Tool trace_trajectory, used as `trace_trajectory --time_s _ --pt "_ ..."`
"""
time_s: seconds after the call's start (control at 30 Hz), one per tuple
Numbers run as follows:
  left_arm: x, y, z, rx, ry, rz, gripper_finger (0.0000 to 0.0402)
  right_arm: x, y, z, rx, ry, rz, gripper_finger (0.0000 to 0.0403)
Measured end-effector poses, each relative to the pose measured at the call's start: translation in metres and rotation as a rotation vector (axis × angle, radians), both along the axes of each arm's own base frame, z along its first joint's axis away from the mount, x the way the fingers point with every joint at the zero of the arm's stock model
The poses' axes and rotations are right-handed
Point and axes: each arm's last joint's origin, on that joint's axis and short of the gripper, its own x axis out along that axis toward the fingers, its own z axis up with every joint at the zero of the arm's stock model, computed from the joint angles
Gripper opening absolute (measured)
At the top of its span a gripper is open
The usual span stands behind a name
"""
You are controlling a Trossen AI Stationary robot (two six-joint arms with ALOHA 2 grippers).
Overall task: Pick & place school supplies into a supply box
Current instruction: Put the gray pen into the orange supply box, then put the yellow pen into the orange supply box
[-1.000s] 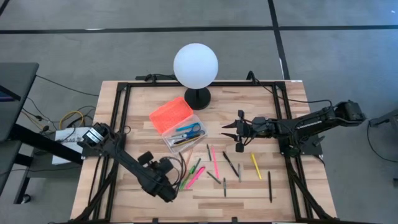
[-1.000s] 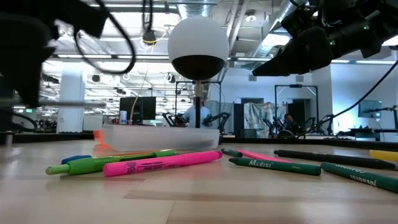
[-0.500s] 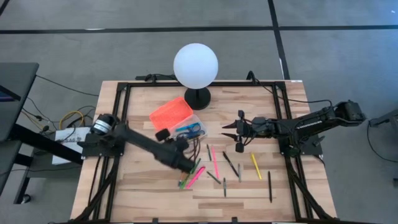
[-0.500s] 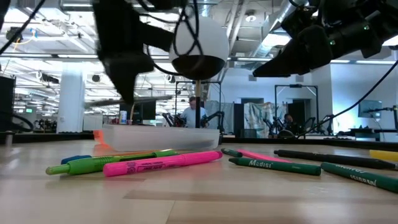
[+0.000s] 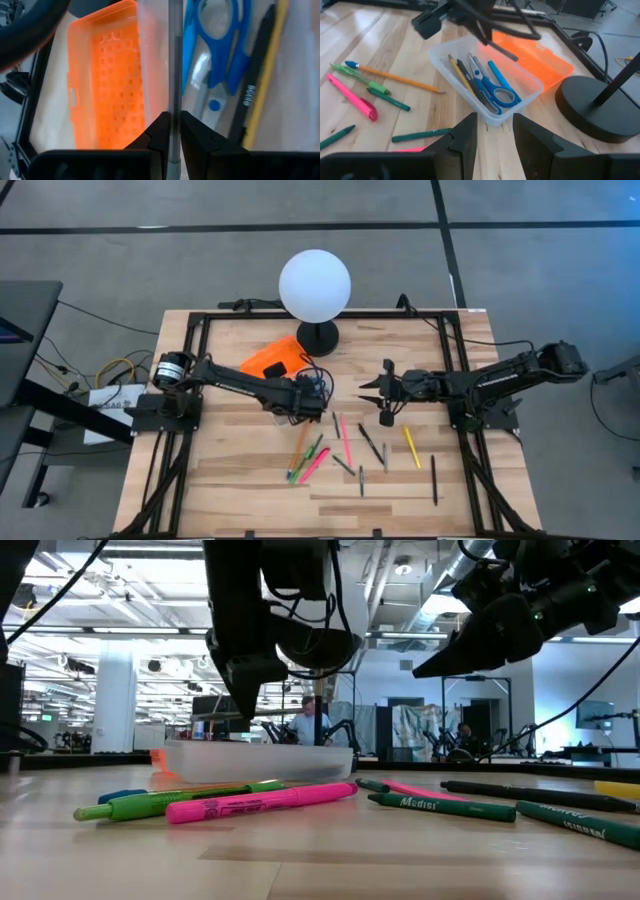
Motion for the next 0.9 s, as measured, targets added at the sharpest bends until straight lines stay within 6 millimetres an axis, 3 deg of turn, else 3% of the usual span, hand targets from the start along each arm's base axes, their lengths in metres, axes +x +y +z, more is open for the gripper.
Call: trace_trajectory --time_s 0.4,0.9 --pt "0.0001 0.0073 -0.0004 -0.033 0.068 -0.079 0.0031 -0.0013 -0.0001 -0.0028 0.021 0.03 -0.01 0.0118" --pt "-0.0042 0.008 0.0012 0.041 0.085 -0.043 0.0104 -0.0017 0.0016 -0.0035 0.085 0.029 -0.031 0.0118"
